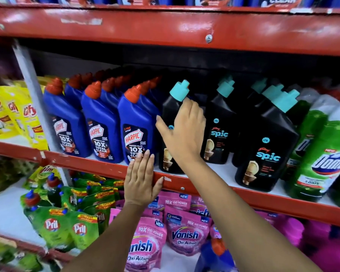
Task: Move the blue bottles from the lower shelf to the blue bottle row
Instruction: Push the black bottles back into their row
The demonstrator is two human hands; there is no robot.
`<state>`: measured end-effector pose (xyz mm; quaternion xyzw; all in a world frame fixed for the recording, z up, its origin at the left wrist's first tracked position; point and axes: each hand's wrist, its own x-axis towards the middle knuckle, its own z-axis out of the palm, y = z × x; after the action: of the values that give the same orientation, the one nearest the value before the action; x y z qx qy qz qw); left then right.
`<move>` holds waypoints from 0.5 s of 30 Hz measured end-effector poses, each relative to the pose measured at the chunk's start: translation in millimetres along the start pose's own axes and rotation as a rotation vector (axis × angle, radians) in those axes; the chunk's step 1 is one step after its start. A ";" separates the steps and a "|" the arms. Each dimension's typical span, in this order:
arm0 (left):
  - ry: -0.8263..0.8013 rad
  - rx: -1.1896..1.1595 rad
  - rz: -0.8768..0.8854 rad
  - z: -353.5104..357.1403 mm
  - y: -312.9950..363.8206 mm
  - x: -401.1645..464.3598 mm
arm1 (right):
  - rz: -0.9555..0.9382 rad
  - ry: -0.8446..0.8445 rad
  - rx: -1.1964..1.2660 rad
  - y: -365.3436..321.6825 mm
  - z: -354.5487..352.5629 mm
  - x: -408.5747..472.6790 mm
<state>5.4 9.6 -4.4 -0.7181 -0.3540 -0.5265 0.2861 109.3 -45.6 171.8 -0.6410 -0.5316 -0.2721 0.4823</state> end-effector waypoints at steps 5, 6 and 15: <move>-0.002 0.015 0.006 1.3 -1.9 0.7 | 0.032 0.051 -0.020 19.4 -18.1 3.2; -0.006 0.017 0.003 1.3 -1.7 1.2 | 0.038 0.055 -0.032 26.2 -23.2 4.4; -0.004 0.032 -0.013 0.7 1.3 1.7 | 0.077 0.022 -0.081 66.5 -46.5 8.1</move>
<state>7.2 9.7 -2.9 -0.7123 -0.3676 -0.5212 0.2931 182.0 -82.4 174.9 -0.6767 -0.4898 -0.2818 0.4720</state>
